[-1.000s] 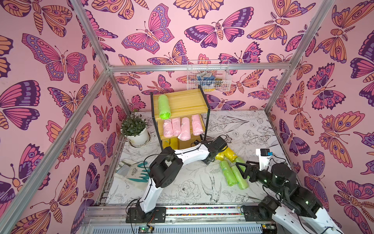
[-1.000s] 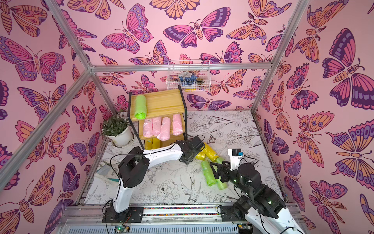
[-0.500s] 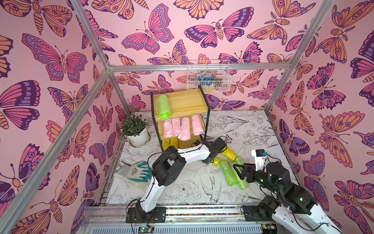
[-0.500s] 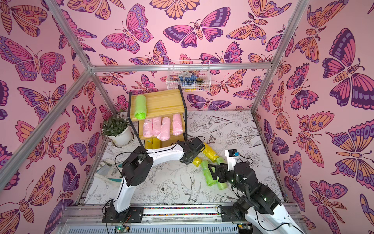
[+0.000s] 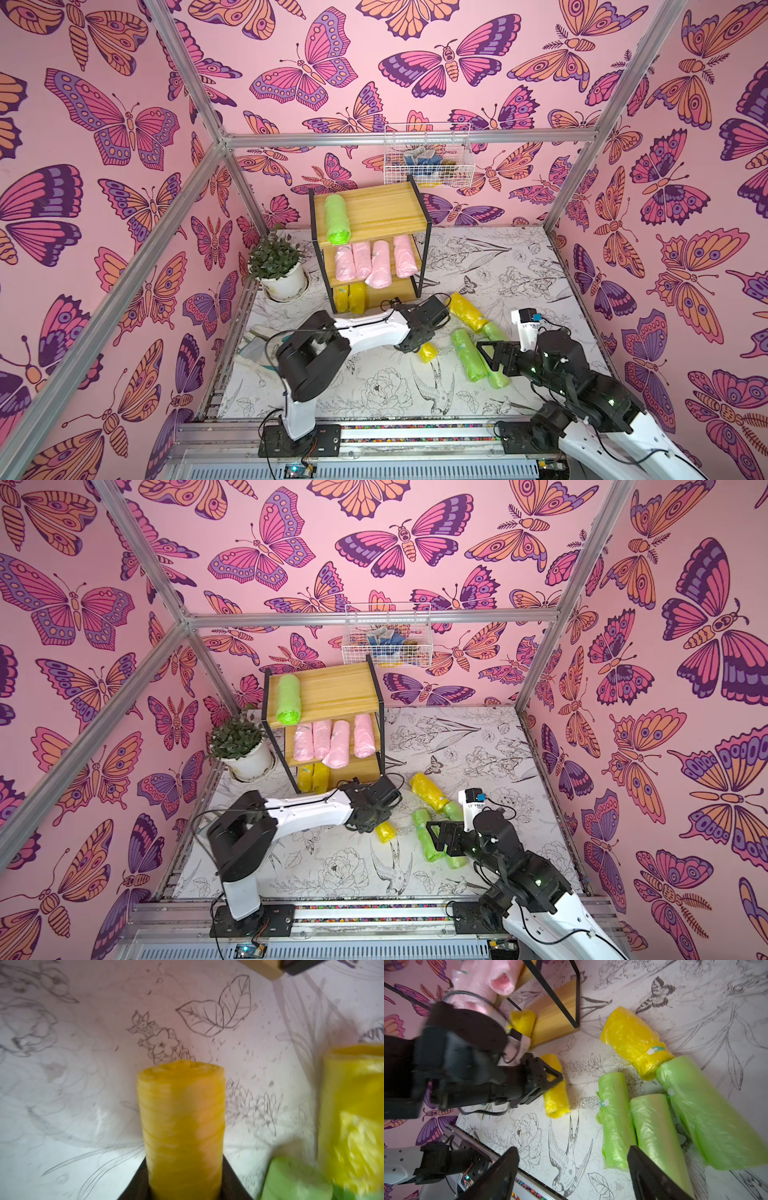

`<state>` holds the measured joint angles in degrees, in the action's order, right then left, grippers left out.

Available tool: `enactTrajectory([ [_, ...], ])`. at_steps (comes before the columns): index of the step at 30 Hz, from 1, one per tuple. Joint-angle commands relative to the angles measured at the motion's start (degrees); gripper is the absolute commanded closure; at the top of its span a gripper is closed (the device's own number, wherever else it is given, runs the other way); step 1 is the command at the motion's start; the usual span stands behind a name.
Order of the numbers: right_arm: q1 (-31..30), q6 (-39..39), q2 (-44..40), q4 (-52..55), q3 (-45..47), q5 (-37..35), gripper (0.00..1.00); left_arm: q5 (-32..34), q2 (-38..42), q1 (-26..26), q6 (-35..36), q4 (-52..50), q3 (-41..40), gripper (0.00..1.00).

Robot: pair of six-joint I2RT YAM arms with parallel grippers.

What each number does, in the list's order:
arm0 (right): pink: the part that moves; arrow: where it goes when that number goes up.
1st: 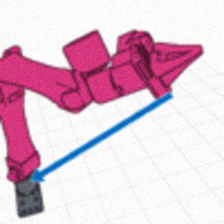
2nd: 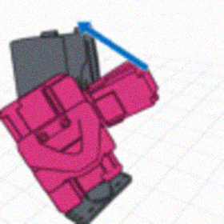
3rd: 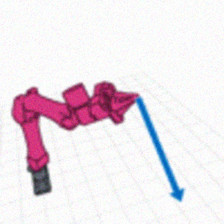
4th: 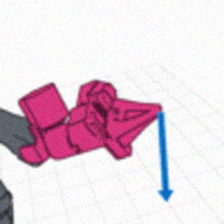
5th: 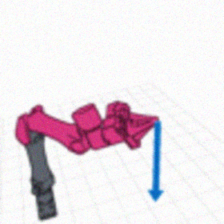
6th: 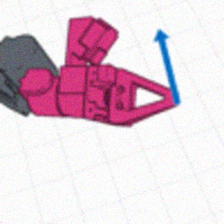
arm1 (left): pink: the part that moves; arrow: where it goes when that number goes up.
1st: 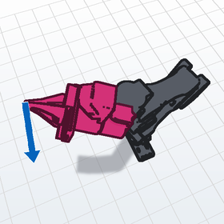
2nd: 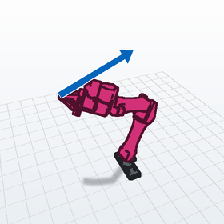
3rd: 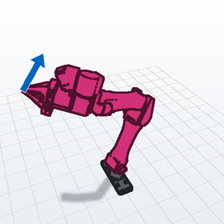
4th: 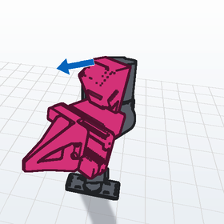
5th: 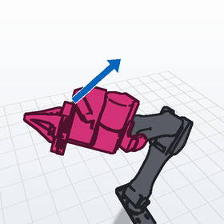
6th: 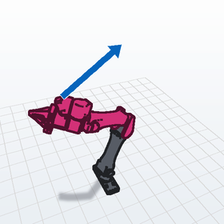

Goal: Sort the rolls of trash bags by color and place them on the shelf
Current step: Pick up the roll of trash bags from the center of the board.

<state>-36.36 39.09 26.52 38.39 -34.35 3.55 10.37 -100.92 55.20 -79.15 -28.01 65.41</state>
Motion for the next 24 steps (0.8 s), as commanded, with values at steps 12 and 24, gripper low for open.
enactTrajectory([
  [12, -18.27, 8.81, 8.52, -14.81, -0.43, 2.41, 0.06, -5.42, 35.23, 1.37, 4.34, 21.00, -22.71, 1.00],
  [24, -28.79, 21.34, 22.50, -42.89, 2.51, -1.48, 0.08, -5.91, 46.00, 1.40, 2.43, 31.88, -32.28, 1.00],
])
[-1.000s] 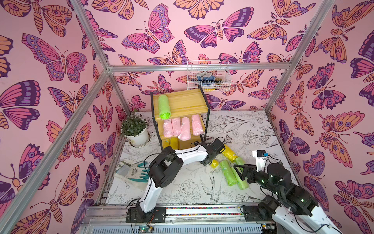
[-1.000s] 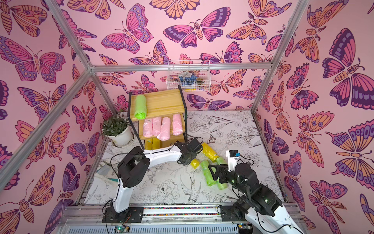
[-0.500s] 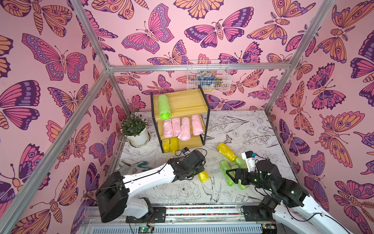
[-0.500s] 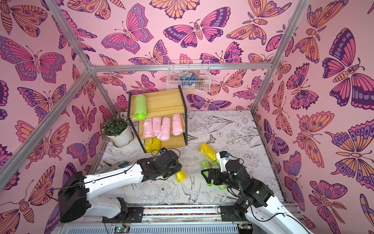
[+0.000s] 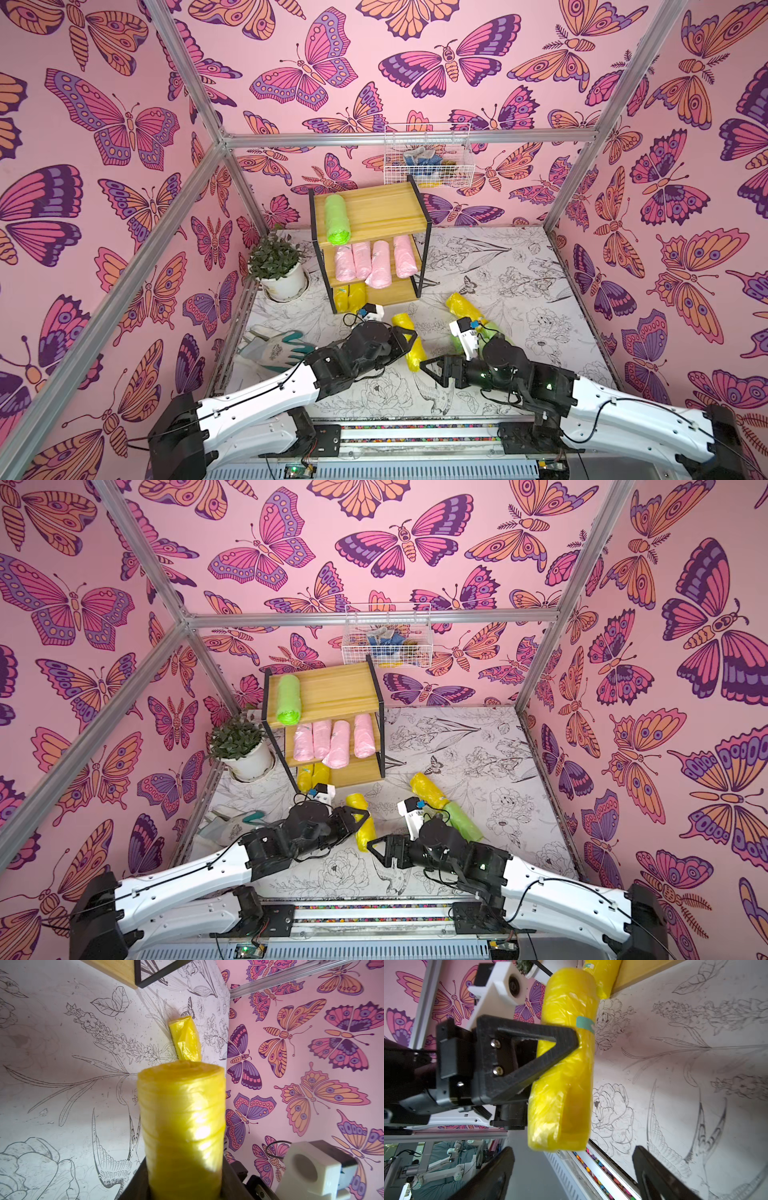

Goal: Sort the rolls of trash bags by color and place them on the shelf
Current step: Pick up the roll of trash bags from the center of the board.

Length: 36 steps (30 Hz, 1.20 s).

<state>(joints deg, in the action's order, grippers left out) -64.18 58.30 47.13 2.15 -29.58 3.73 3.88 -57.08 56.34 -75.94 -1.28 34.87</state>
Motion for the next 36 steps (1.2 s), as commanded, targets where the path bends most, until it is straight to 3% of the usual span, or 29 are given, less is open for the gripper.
enactTrajectory([
  [1, -1.07, 2.11, 2.90, -7.16, -2.74, -1.17, 0.08, 0.75, 2.63, 0.27, -0.95, 5.40, -2.12, 1.00],
  [8, -2.96, 2.03, 8.94, -11.12, -5.99, -0.56, 0.12, 0.30, 3.72, 0.25, -1.58, 5.91, -2.62, 1.00],
  [18, -3.70, 1.99, 9.32, -12.59, -5.16, -3.62, 0.38, 1.04, 7.39, 0.27, -2.45, 6.46, -3.72, 1.00],
  [30, -3.67, 2.22, 11.59, -15.23, -4.94, -4.42, 0.46, -0.71, 5.85, 0.27, -2.85, 7.65, -3.32, 1.00],
  [36, -3.68, 0.38, 12.94, -14.30, -5.88, -5.19, 0.60, -0.63, 6.36, 0.35, -4.10, 7.69, -4.45, 1.00],
])
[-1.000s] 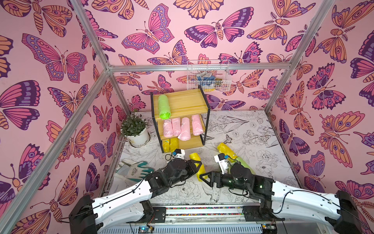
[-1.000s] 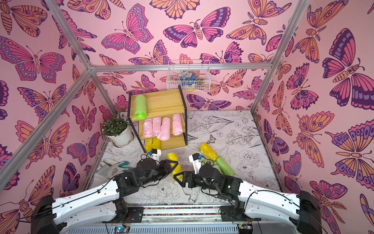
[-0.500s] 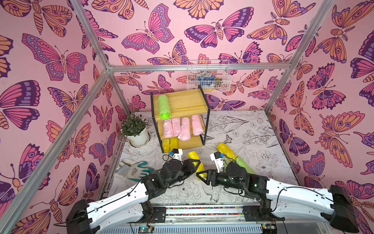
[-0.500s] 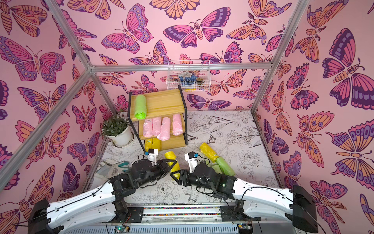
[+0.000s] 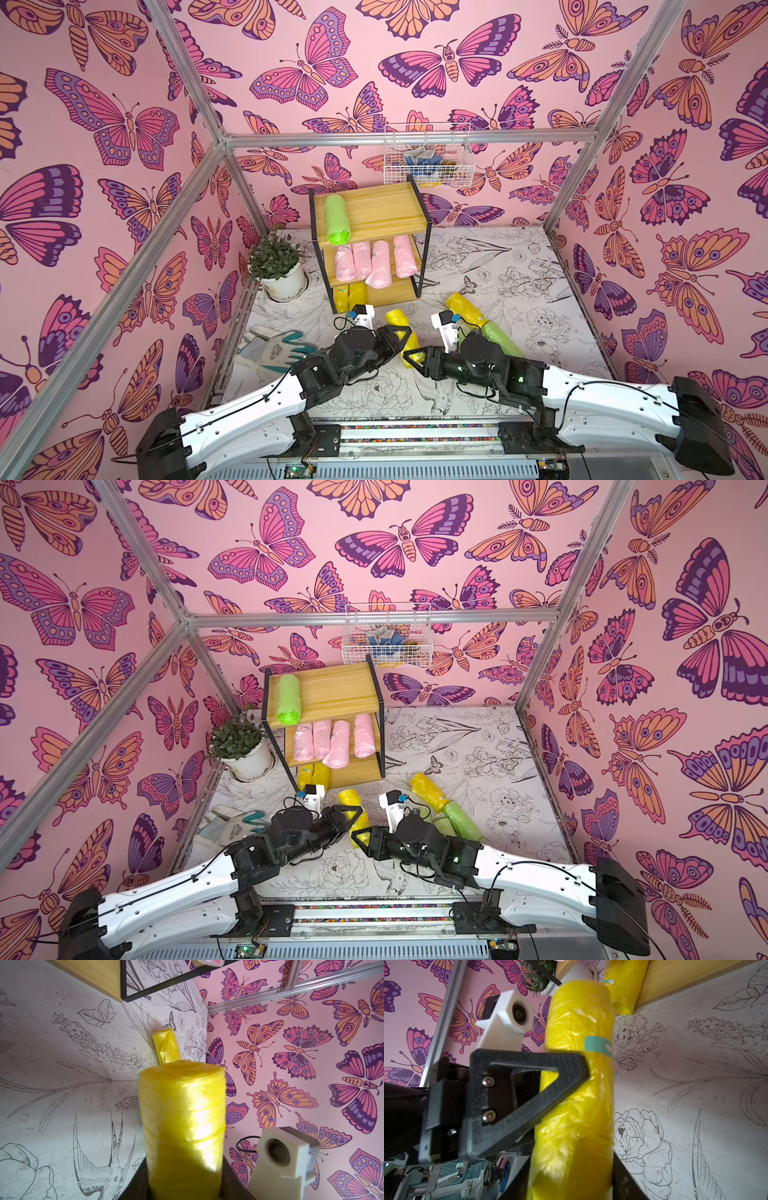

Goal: Sort the rolls of trash bags by color and place them on the shelf
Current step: Pick up the roll of trash bags from the center of the board, then place the roll of trash bags on the shelf.

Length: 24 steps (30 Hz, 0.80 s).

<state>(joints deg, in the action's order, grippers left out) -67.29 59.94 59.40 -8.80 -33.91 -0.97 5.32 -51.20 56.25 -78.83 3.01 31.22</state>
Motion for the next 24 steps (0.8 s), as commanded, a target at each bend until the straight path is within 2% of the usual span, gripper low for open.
enactTrajectory([
  [1, -0.57, -1.63, 0.69, -2.71, -1.77, -0.87, 0.63, -2.07, 0.64, 0.44, -1.37, 3.41, -1.06, 1.00],
  [4, -0.61, -2.41, 0.71, -1.76, -1.75, -1.91, 0.76, -2.07, 0.99, 0.44, -1.93, 3.33, -1.90, 0.97],
  [5, -0.56, -2.61, 0.69, -1.29, -1.84, -2.33, 0.81, -2.07, 1.12, 0.44, -2.15, 3.26, -2.23, 0.83],
  [7, -0.55, -3.07, 0.81, -1.09, -1.61, -2.84, 0.91, -1.66, 1.40, 0.42, -2.92, 2.10, -2.80, 0.46],
  [9, -0.58, -3.46, 1.06, -0.79, -1.33, -3.99, 1.00, -0.96, 2.00, 0.44, -3.18, -0.65, -3.05, 0.28],
  [10, -0.56, -3.74, 1.33, -0.87, -0.91, -4.70, 1.00, -0.40, 2.60, 0.44, -2.82, -2.68, -2.97, 0.03],
  [14, -0.19, -6.56, 3.40, -2.12, 1.42, -9.07, 1.00, 5.05, 8.53, 0.35, 1.68, -16.46, -0.46, 0.00],
  [20, 3.21, -8.82, 10.54, -7.47, 0.82, -6.89, 1.00, 17.16, 23.18, 0.26, 10.06, -39.81, 6.22, 0.00],
  [24, 3.78, -11.77, 17.51, -10.66, -3.60, -6.26, 1.00, 22.63, 33.65, 0.26, 11.17, -49.40, 7.44, 0.00],
])
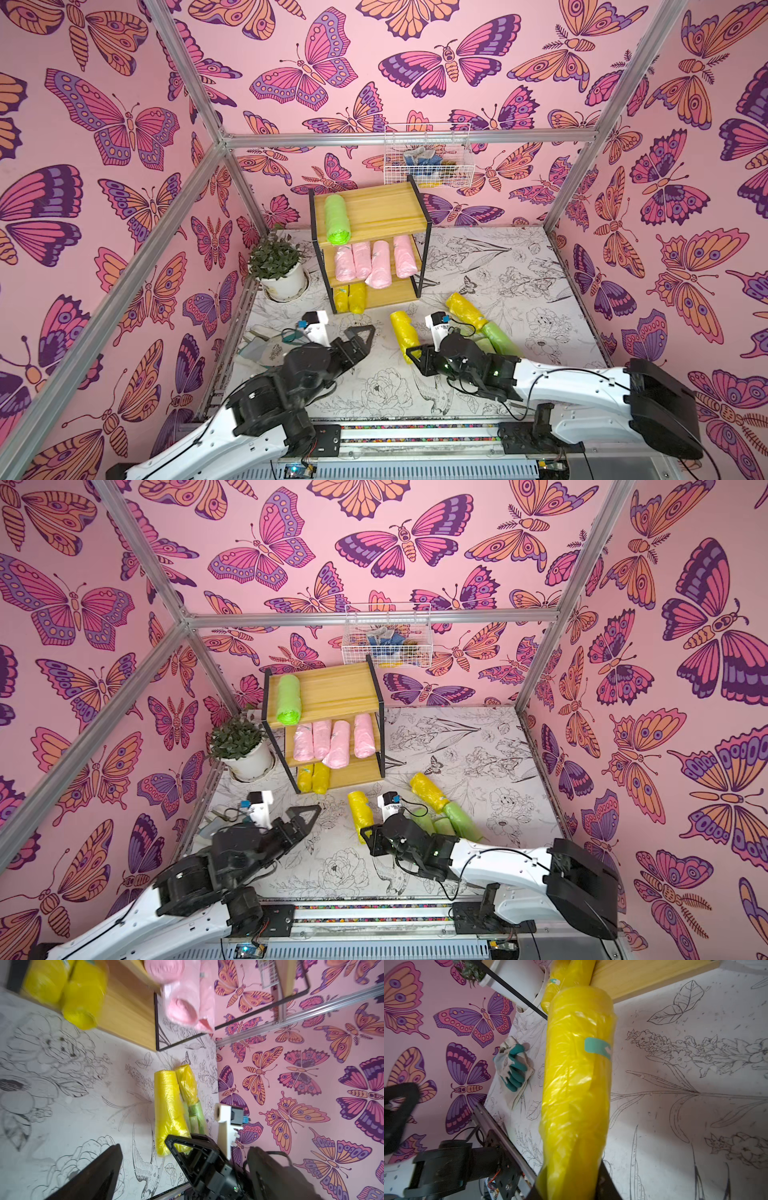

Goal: Sort the rolls of trash bags by color and place them on the shelf
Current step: Place the roll of trash bags on the shelf.

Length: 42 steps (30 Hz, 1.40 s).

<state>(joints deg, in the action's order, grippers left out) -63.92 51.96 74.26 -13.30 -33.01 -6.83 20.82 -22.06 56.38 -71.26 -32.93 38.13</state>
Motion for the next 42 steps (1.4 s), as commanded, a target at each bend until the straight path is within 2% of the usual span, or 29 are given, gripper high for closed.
enactTrajectory([
  [1, 0.74, -4.72, 4.54, -6.29, -6.12, -0.10, 1.00, 8.07, 7.14, 0.13, 3.34, -15.25, 0.41, 0.00],
  [4, 2.70, -5.33, 9.74, -8.78, -9.32, 1.11, 1.00, 9.00, 13.37, 0.09, 2.89, -18.61, -0.11, 0.00],
  [7, 4.64, -4.34, 14.19, -12.47, -11.53, 1.22, 1.00, 8.89, 16.20, 0.13, 2.89, -21.14, -0.01, 0.00],
  [11, 6.20, -3.05, 20.81, -15.75, -15.42, 0.39, 1.00, 8.32, 15.80, 0.13, 3.93, -23.71, 1.55, 0.00],
  [14, 7.92, -1.30, 25.70, -18.22, -19.08, 2.81, 1.00, 8.50, 14.54, 0.13, 4.30, -25.46, 3.06, 0.00],
  [17, 9.33, 0.86, 30.89, -24.55, -21.17, 5.74, 1.00, 8.69, 13.90, 0.13, 5.13, -26.28, 3.95, 0.00],
  [21, 10.45, 4.76, 36.41, -31.03, -22.57, 5.49, 1.00, 9.71, 14.40, 0.13, 5.48, -27.57, 4.49, 0.00],
  [33, 12.35, 4.46, 42.06, -27.89, -29.96, 5.04, 0.99, 12.45, 17.58, 0.13, 5.35, -31.48, 4.37, 0.00],
  [42, 13.38, 6.74, 47.47, -29.67, -33.12, 4.86, 0.96, 13.34, 17.32, 0.13, 5.26, -32.26, 3.70, 0.00],
])
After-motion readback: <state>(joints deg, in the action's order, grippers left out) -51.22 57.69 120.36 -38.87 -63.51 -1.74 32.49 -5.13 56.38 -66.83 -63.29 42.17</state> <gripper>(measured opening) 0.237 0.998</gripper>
